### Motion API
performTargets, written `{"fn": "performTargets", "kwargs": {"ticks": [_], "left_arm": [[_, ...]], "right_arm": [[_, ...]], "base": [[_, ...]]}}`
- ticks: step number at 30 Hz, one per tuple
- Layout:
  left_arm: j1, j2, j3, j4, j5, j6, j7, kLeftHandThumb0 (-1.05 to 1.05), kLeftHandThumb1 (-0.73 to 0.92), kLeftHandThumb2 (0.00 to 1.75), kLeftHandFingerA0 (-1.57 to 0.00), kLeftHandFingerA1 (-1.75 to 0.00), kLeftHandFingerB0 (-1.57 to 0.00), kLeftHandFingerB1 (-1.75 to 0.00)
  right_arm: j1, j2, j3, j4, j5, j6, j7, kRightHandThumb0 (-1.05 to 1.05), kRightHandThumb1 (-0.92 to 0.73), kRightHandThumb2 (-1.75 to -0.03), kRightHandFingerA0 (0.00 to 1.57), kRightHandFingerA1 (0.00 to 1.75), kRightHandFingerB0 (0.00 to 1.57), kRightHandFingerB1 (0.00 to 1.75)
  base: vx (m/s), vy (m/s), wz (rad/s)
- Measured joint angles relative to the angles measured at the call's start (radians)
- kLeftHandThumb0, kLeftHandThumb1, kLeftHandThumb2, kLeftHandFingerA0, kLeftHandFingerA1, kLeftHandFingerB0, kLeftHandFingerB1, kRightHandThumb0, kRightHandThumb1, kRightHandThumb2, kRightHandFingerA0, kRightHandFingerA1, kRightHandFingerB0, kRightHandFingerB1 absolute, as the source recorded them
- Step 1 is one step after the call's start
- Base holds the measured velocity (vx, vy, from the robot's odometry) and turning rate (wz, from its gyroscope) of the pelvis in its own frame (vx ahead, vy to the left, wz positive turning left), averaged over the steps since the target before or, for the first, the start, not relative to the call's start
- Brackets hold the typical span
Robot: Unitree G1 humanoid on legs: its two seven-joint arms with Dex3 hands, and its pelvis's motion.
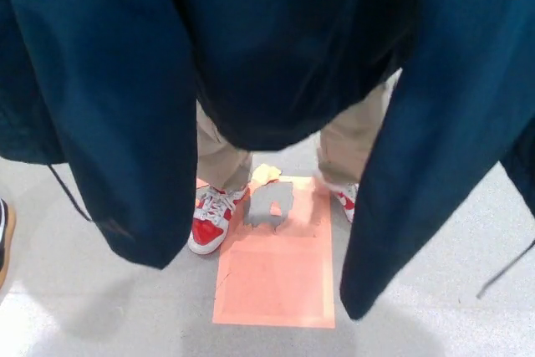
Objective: A person hands a coat to the robot and the robot grabs it with both hands and holds it while the person wears the coat.
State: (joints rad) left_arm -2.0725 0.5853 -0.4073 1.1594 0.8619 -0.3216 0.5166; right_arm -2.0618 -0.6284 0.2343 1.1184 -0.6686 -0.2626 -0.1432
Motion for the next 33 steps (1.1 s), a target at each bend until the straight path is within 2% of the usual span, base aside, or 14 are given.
{"fn": "performTargets", "kwargs": {"ticks": [1, 2, 3, 6, 7, 8, 9, 12, 13, 17, 21, 22, 28, 33], "left_arm": [[-0.023, -0.001, -0.012, 0.020, 0.006, 0.000, 0.009, -0.42, 0.80, 0.65, -0.94, -1.75, -0.70, -1.62], [-0.060, -0.004, -0.032, 0.053, 0.018, 0.000, 0.025, -0.42, 0.80, 0.65, -0.94, -1.75, -0.70, -1.62], [-0.086, -0.005, -0.047, 0.075, 0.024, 0.000, 0.037, -0.43, 0.80, 0.65, -0.94, -1.75, -0.73, -1.66], [-0.145, -0.006, -0.081, 0.122, 0.039, 0.000, 0.063, -0.44, 0.81, 0.65, -0.94, -1.75, -0.72, -1.66], [-0.159, -0.007, -0.091, 0.134, 0.042, 0.000, 0.069, -0.44, 0.81, 0.65, -0.94, -1.75, -0.72, -1.66], [-0.166, -0.007, -0.097, 0.140, 0.044, 0.000, 0.071, -0.44, 0.84, 0.65, -0.94, -1.75, -0.69, -1.70], [-0.172, -0.007, -0.104, 0.146, 0.045, 0.000, 0.074, -0.43, 0.84, 0.66, -0.94, -1.75, -0.73, -1.64], [-0.183, -0.006, -0.123, 0.159, 0.053, 0.000, 0.075, -0.42, 0.82, 0.66, -0.94, -1.75, -0.73, -1.64], [-0.184, -0.006, -0.128, 0.161, 0.055, 0.000, 0.075, -0.40, 0.81, 0.65, -0.98, -1.75, -0.76, -1.71], [-0.185, -0.005, -0.135, 0.166, 0.059, 0.000, 0.075, -0.40, 0.81, 0.65, -0.99, -1.75, -0.77, -1.72], [-0.185, -0.004, -0.139, 0.167, 0.061, -0.001, 0.076, -0.40, 0.81, 0.64, -0.98, -1.75, -0.71, -1.73], [-0.185, -0.004, -0.141, 0.167, 0.062, 0.000, 0.078, -0.41, 0.83, 0.65, -0.95, -1.75, -0.69, -1.70], [-0.185, -0.004, -0.151, 0.169, 0.064, 0.000, 0.080, -0.40, 0.82, 0.64, -0.94, -1.75, -0.74, -1.65], [-0.185, -0.004, -0.151, 0.169, 0.063, -0.004, 0.084, -0.40, 0.80, 0.65, -0.96, -1.75, -0.74, -1.67]], "right_arm": [[-0.025, 0.000, 0.010, 0.024, -0.005, 0.001, -0.009, -0.33, -0.78, -0.63, 0.93, 1.75, 0.70, 1.60], [-0.067, -0.001, 0.029, 0.063, -0.014, 0.001, -0.024, -0.33, -0.78, -0.63, 0.93, 1.75, 0.70, 1.60], [-0.094, -0.001, 0.042, 0.089, -0.021, 0.001, -0.036, -0.43, -0.58, -0.89, 1.23, 1.47, 0.96, 1.29], [-0.155, -0.007, 0.075, 0.139, -0.039, 0.002, -0.069, -0.43, -0.56, -0.89, 1.24, 1.47, 0.99, 1.31], [-0.168, -0.008, 0.085, 0.151, -0.043, 0.002, -0.078, -0.43, -0.56, -0.89, 1.24, 1.47, 0.99, 1.31], [-0.175, -0.009, 0.091, 0.159, -0.044, 0.001, -0.084, -0.35, -0.78, -0.63, 0.95, 1.75, 0.74, 1.64], [-0.180, -0.009, 0.097, 0.166, -0.046, 0.001, -0.089, -0.34, -0.78, -0.63, 0.97, 1.75, 0.79, 1.57], [-0.188, -0.012, 0.106, 0.179, -0.048, 0.001, -0.099, -0.34, -0.78, -0.63, 0.97, 1.75, 0.78, 1.58], [-0.188, -0.013, 0.106, 0.181, -0.048, 0.001, -0.100, -0.36, -0.79, -0.64, 0.96, 1.75, 0.79, 1.55], [-0.188, -0.013, 0.105, 0.187, -0.042, -0.002, -0.099, -0.34, -0.80, -0.64, 0.96, 1.75, 0.82, 1.48], [-0.188, -0.013, 0.103, 0.188, -0.036, -0.003, -0.096, -0.33, -0.77, -0.70, 0.95, 1.75, 0.84, 1.48], [-0.188, -0.013, 0.103, 0.188, -0.035, -0.004, -0.096, -0.35, -0.79, -0.64, 0.95, 1.75, 0.78, 1.56], [-0.188, -0.018, 0.100, 0.188, -0.030, -0.013, -0.091, -0.34, -0.80, -0.64, 0.94, 1.75, 0.73, 1.63], [-0.188, -0.026, 0.100, 0.187, -0.029, -0.021, -0.087, -0.35, -0.81, -0.65, 0.95, 1.75, 0.79, 1.57]], "base": [[0.00, 0.000, 0.00], [0.00, 0.000, 0.00], [0.00, 0.000, 0.00], [0.00, 0.000, 0.00], [0.00, 0.000, 0.00], [0.00, 0.000, 0.00], [0.00, 0.000, 0.00], [0.00, 0.000, 0.00], [0.00, 0.000, 0.00], [0.00, 0.000, 0.00], [0.00, 0.000, 0.00], [0.00, 0.000, 0.00], [0.00, 0.000, 0.00], [0.00, 0.000, 0.00]]}}
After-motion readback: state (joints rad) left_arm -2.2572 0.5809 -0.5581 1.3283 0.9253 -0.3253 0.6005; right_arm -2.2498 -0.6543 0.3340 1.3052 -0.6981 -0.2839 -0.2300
